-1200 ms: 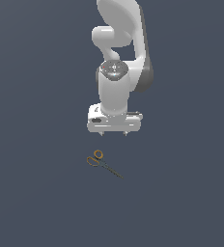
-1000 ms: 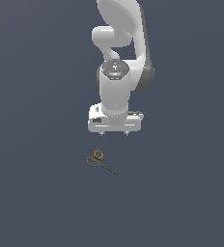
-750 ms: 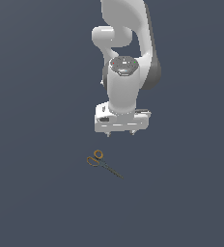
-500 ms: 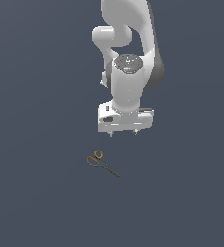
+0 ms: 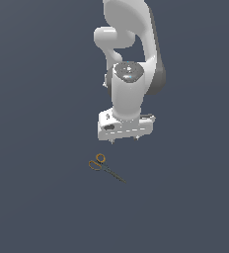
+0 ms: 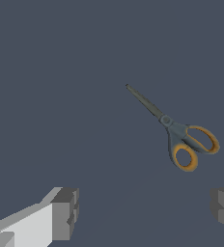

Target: Pick up the object and move it to a goal position.

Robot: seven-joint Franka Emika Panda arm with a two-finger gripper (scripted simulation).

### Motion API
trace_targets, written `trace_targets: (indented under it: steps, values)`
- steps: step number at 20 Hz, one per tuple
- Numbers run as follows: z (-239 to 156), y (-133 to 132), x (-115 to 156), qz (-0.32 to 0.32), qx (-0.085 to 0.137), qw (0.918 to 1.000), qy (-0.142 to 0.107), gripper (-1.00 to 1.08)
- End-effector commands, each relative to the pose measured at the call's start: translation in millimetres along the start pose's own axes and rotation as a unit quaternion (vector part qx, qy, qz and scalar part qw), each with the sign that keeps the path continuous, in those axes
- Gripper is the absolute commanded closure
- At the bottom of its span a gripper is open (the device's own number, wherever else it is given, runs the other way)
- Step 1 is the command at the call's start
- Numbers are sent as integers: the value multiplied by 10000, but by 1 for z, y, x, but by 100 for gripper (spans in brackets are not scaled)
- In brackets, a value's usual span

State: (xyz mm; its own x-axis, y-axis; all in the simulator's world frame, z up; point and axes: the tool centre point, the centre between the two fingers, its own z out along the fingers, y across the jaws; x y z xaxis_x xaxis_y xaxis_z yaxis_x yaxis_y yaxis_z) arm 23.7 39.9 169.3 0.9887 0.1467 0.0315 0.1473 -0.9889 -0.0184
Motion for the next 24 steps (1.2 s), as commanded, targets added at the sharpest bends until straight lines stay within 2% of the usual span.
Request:
trace_targets:
  steps: [1, 6, 11, 24]
  values:
    - [5, 4, 4, -161, -10, 9999, -11, -92]
    - [20, 16, 16, -612, -34, 9981, -39, -92]
    - [40, 33, 29, -1194, -53, 9928, -76, -92]
    - [94, 75, 52, -2534, -53, 9672, -157, -92]
